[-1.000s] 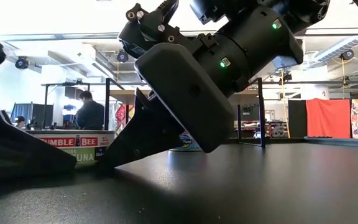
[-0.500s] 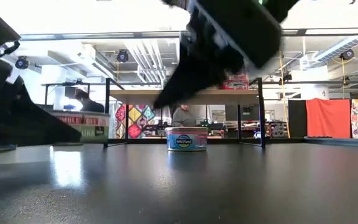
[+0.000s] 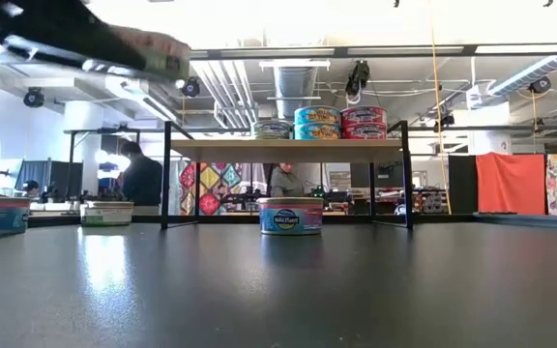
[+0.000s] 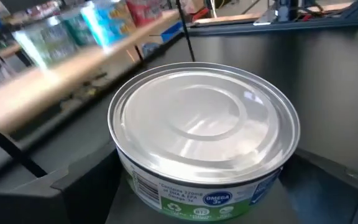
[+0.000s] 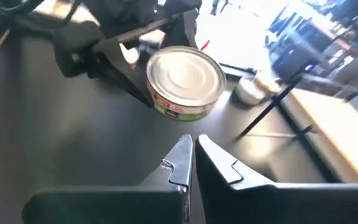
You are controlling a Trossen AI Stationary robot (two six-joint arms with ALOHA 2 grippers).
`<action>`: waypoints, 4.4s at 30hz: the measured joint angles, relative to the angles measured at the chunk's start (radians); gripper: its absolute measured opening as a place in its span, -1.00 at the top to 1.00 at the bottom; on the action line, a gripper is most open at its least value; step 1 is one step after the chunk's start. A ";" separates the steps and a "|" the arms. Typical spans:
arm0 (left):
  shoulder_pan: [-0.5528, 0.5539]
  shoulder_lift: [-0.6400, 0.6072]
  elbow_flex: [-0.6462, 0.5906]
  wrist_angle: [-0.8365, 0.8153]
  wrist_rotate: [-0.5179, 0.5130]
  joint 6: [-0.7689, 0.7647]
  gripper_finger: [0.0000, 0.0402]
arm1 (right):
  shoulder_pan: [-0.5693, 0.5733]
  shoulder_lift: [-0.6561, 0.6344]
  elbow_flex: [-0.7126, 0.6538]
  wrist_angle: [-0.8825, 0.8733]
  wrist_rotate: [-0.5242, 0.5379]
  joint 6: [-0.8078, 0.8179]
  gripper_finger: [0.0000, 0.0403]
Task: Stack canned seafood by type on shelf
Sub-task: Put the green white tuna can on the shelf, then stack the green white tuna can on top of the other green white tuna can on the shelf
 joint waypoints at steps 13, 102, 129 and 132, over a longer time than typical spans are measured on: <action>0.465 -0.365 -0.014 0.020 0.240 0.734 -0.85 | -0.251 -0.031 0.331 -0.467 -0.045 0.074 0.94; 0.730 -0.533 -0.157 0.164 0.799 0.856 -0.97 | -0.912 0.167 0.431 -0.566 -0.774 -0.191 0.94; 1.321 -0.490 -0.243 -0.212 0.730 0.670 -0.58 | -0.693 -0.281 0.399 -0.782 -0.718 -0.052 0.94; 1.398 -0.455 -0.250 -0.193 0.723 0.682 -0.30 | -0.573 -0.336 0.341 -0.881 -0.586 0.004 0.94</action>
